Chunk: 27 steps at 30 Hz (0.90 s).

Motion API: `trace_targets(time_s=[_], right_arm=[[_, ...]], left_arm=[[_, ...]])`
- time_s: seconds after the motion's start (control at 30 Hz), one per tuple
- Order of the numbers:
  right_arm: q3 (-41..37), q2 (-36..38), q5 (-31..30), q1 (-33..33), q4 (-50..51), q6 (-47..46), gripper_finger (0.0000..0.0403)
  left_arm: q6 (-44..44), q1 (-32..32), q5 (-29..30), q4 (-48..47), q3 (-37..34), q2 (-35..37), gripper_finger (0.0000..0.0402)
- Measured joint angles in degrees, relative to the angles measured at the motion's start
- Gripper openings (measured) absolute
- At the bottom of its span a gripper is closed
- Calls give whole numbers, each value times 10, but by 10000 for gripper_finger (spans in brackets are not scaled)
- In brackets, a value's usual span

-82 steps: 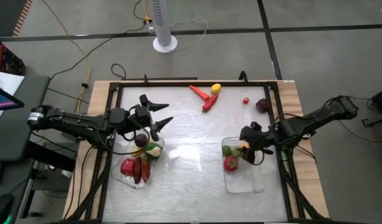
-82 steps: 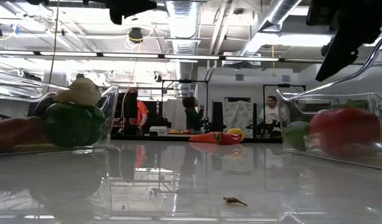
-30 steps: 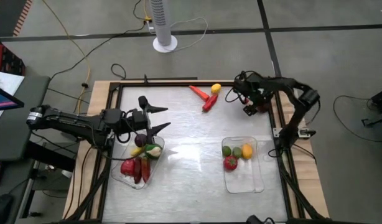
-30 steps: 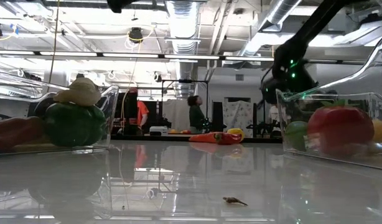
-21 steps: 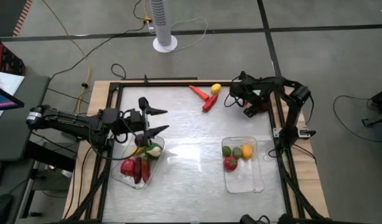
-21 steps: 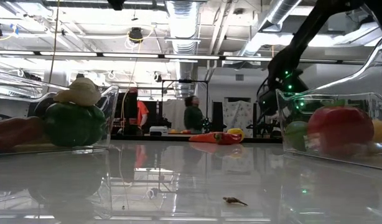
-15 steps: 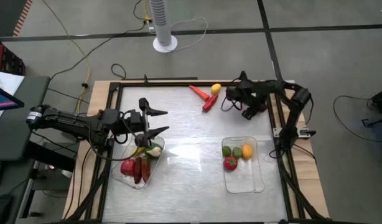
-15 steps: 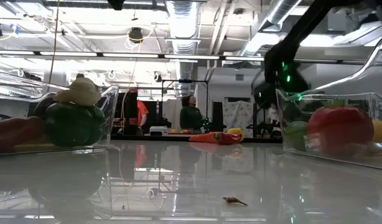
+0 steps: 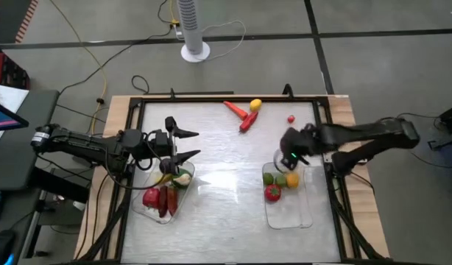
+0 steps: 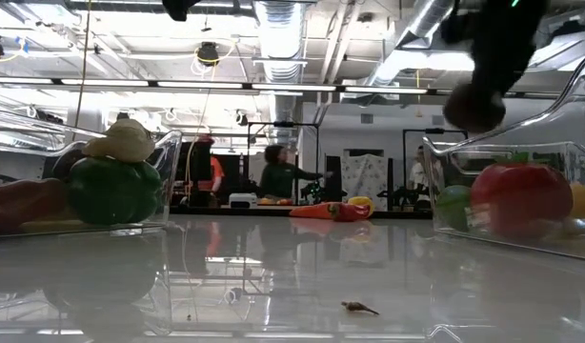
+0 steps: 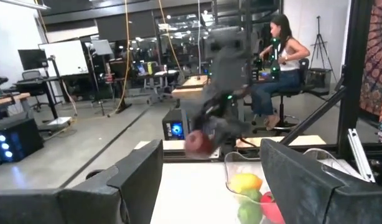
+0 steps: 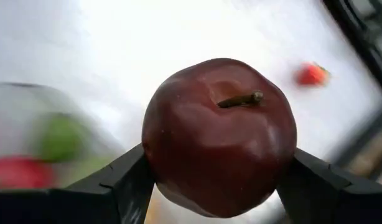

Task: Sort produce into baskets
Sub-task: Put the red apple into the right transparent bin, then put the red chili pepper into the left transparent bin

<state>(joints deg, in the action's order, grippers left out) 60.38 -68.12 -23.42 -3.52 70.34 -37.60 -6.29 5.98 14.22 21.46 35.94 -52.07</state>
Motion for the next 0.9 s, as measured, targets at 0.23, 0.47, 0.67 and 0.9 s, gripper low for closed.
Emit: trace_targets(time_s=[0.23,0.47,0.67,0.9], right_arm=[[0,51,-18,-207,-23,-194,338],[1,7,-14,-293,-24,-275,393],[27,5,-19,-266,-11,-242,392],[43,15,-36,-159,-33,-133,392]], left_arm=[[37,0,0,30,0,-3,254],[47,0,0,29,0,-5,254],[46,0,1,30,0,-5,254],[43,0,15,25,0,-6,254]])
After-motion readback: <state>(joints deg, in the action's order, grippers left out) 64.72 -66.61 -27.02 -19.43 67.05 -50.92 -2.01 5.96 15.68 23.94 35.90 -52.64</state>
